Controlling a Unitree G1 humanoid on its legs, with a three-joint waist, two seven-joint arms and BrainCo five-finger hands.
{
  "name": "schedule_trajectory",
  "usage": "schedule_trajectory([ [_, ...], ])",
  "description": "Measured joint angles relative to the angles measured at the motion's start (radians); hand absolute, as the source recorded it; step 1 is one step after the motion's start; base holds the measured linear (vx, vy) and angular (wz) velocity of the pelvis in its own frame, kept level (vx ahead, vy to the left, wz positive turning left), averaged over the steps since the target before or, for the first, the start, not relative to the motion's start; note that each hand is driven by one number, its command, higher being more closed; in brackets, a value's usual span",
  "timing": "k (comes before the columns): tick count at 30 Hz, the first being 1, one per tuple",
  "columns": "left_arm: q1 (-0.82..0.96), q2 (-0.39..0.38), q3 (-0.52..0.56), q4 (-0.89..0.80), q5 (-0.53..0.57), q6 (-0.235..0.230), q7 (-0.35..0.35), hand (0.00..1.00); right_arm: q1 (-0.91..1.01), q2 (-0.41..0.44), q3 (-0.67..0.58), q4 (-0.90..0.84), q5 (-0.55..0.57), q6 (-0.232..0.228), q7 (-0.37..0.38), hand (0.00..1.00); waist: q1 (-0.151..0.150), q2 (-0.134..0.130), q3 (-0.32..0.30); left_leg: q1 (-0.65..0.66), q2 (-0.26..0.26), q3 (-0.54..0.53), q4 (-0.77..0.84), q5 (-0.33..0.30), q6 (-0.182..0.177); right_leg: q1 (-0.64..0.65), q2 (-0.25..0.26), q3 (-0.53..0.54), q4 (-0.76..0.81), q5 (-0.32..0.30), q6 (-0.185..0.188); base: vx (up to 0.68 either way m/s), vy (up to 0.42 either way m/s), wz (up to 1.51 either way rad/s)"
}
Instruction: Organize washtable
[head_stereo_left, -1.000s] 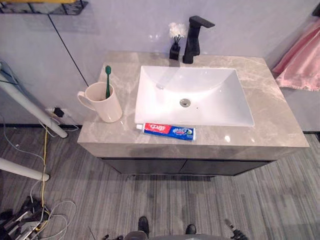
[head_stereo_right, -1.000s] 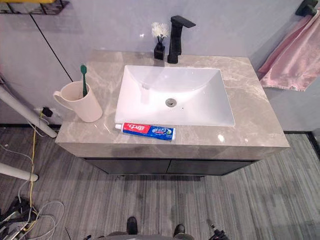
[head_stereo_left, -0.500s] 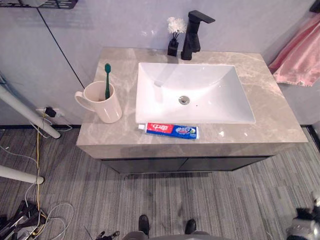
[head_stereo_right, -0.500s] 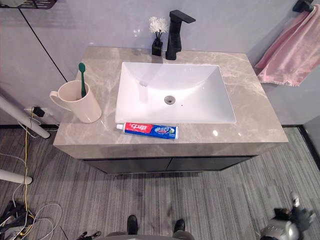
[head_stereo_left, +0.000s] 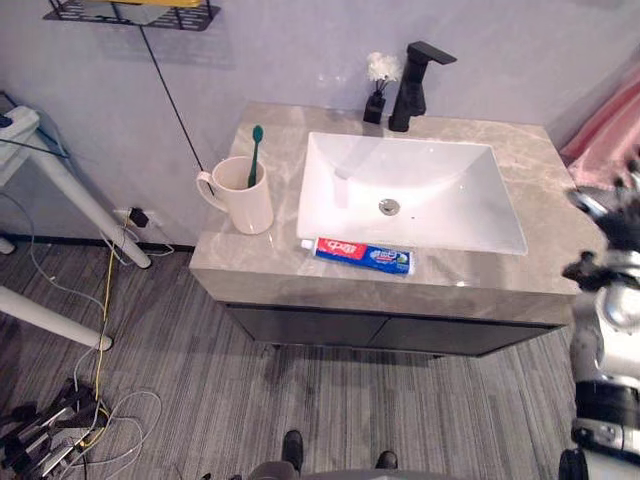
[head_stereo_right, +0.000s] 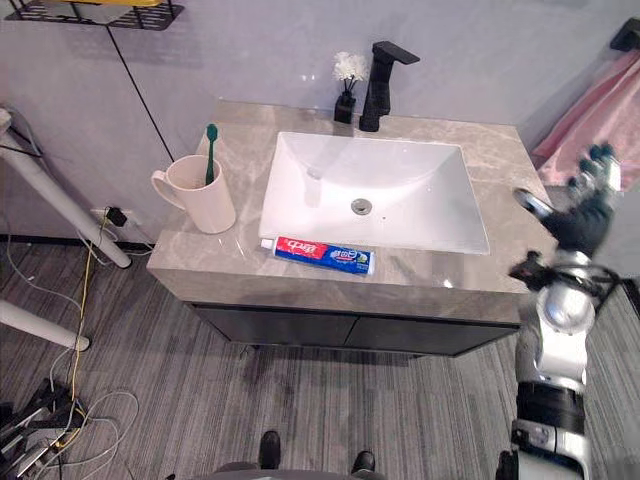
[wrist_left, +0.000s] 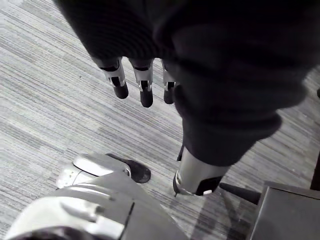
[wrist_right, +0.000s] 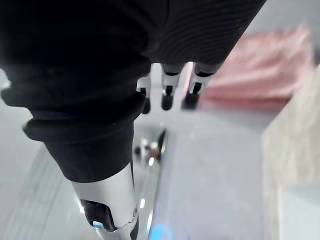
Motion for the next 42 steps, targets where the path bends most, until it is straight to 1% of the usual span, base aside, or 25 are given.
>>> schedule_trajectory([
  [2,0.002,0.003,-0.02,-0.002,-0.025,-0.004,-0.014,0.0,-0.036,-0.012,0.099,0.002,0.0,0.001,0.051,0.0,0.029,-0.007,-0.003,-0.004,-0.001,-0.011,0.0,0.002,0.003,0.003,0.0,-0.014,0.001,0.001,0.0,0.02,-0.003,0.15],
  [3,0.003,0.003,-0.031,-0.005,-0.026,-0.006,-0.018,0.0,-0.043,-0.014,0.128,0.004,0.0,0.001,0.063,0.0,0.034,-0.008,-0.004,-0.006,-0.001,-0.015,0.0,0.004,0.004,0.003,0.0,-0.021,0.001,0.002,0.003,0.02,0.0,0.22],
  [5,0.006,0.003,-0.043,-0.012,-0.027,-0.018,-0.021,0.0,-0.081,-0.021,0.256,0.017,0.001,0.013,0.12,0.0,0.036,-0.011,-0.003,-0.017,-0.002,-0.032,0.001,0.009,0.006,0.002,0.0,-0.031,0.0,0.009,0.006,0.02,0.007,0.21],
  [6,0.007,0.002,-0.043,-0.012,-0.027,-0.02,-0.022,0.0,-0.092,-0.021,0.288,0.02,0.001,0.015,0.133,0.0,0.036,-0.012,-0.002,-0.019,-0.002,-0.036,0.001,0.01,0.006,0.002,0.001,-0.034,0.0,0.012,0.004,0.01,0.01,0.17],
  [8,0.011,0.004,-0.043,-0.013,-0.044,-0.022,-0.039,0.0,-0.113,-0.021,0.386,0.034,0.001,0.019,0.193,0.0,0.038,-0.02,0.002,-0.023,-0.001,-0.046,0.002,0.012,0.009,0.003,0.002,-0.052,0.0,0.023,0.004,0.01,0.009,0.13],
  [9,0.013,0.005,-0.044,-0.015,-0.047,-0.022,-0.041,0.0,-0.117,-0.022,0.406,0.035,0.002,0.02,0.203,0.0,0.038,-0.023,0.004,-0.024,0.0,-0.048,0.002,0.012,0.01,0.003,0.002,-0.053,0.0,0.025,0.002,0.01,0.013,0.09],
  [11,0.018,0.011,-0.046,-0.017,-0.063,-0.024,-0.041,0.0,-0.138,-0.036,0.471,0.036,0.003,0.032,0.245,0.0,0.04,-0.035,0.01,-0.027,-0.001,-0.051,0.002,0.015,0.014,0.001,0.0,-0.055,-0.002,0.037,0.001,0.0,0.024,0.05],
  [13,0.018,0.015,-0.054,-0.017,-0.065,-0.024,-0.041,0.0,-0.142,-0.045,0.494,0.036,0.005,0.034,0.261,0.0,0.046,-0.039,0.013,-0.033,-0.001,-0.055,0.002,0.017,0.017,-0.002,0.0,-0.062,-0.005,0.045,-0.006,-0.01,0.03,0.06],
  [14,0.018,0.023,-0.068,-0.018,-0.066,-0.027,-0.042,0.0,-0.142,-0.057,0.517,0.037,0.008,0.035,0.272,0.0,0.056,-0.049,0.018,-0.036,-0.006,-0.056,0.002,0.019,0.019,-0.001,-0.004,-0.074,-0.01,0.046,-0.008,-0.01,0.023,0.04],
  [16,0.018,0.029,-0.074,-0.018,-0.066,-0.029,-0.042,0.0,-0.15,-0.061,0.536,0.048,0.009,0.036,0.28,0.0,0.061,-0.056,0.02,-0.04,-0.013,-0.058,0.002,0.021,0.019,-0.001,-0.009,-0.077,-0.018,0.046,-0.007,-0.01,0.016,0.05],
  [20,0.018,0.029,-0.076,-0.017,-0.067,-0.034,-0.042,0.0,-0.164,-0.064,0.554,0.051,0.005,0.036,0.283,0.0,0.064,-0.058,0.025,-0.047,-0.019,-0.07,0.001,0.027,0.018,-0.002,-0.013,-0.082,-0.019,0.046,-0.007,-0.01,0.007,0.08],
  [23,0.018,0.03,-0.079,-0.017,-0.082,-0.044,-0.043,0.0,-0.182,-0.098,0.578,0.053,-0.002,0.036,0.283,0.0,0.064,-0.06,0.036,-0.047,-0.022,-0.071,-0.003,0.03,0.013,-0.003,-0.011,-0.082,-0.019,0.046,-0.007,0.0,0.0,0.0],
  [27,0.018,0.03,-0.082,-0.017,-0.087,-0.046,-0.043,0.0,-0.182,-0.114,0.579,0.062,-0.018,0.036,0.281,0.0,0.063,-0.06,0.037,-0.051,-0.021,-0.071,-0.008,0.034,0.009,-0.012,-0.01,-0.082,-0.018,0.046,-0.007,0.0,-0.004,-0.02],
  [29,0.018,0.03,-0.083,-0.016,-0.096,-0.046,-0.045,0.0,-0.182,-0.136,0.579,0.072,-0.04,0.036,0.279,0.0,0.061,-0.06,0.039,-0.056,-0.021,-0.071,-0.015,0.044,0.014,-0.022,-0.01,-0.081,-0.019,0.046,-0.007,0.0,0.0,0.0],
  [31,0.018,0.031,-0.084,-0.016,-0.104,-0.045,-0.05,0.0,-0.182,-0.146,0.572,0.086,-0.045,0.036,0.276,0.0,0.06,-0.06,0.039,-0.056,-0.022,-0.071,-0.016,0.044,0.015,-0.023,-0.01,-0.081,-0.018,0.046,-0.007,0.0,0.0,0.0],
  [36,0.019,0.033,-0.085,-0.016,-0.105,-0.045,-0.063,0.0,-0.182,-0.158,0.519,0.086,-0.107,0.036,0.257,0.0,0.059,-0.06,0.039,-0.056,-0.022,-0.068,-0.016,0.044,0.015,-0.025,-0.011,-0.079,-0.018,0.046,-0.007,0.0,0.0,0.0],
  [38,0.019,0.033,-0.086,-0.016,-0.104,-0.045,-0.063,0.0,-0.182,-0.16,0.493,0.085,-0.119,0.036,0.255,0.0,0.057,-0.06,0.039,-0.056,-0.022,-0.066,-0.016,0.044,0.015,-0.026,-0.011,-0.079,-0.018,0.046,-0.007,0.01,-0.004,-0.04],
  [42,0.019,0.041,-0.114,-0.015,-0.105,-0.045,-0.064,0.0,-0.179,-0.178,0.489,0.085,-0.121,0.036,0.256,0.0,0.056,-0.06,0.039,-0.056,-0.022,-0.062,-0.016,0.044,0.015,-0.028,-0.011,-0.077,-0.018,0.046,-0.007,0.01,-0.002,-0.02],
])
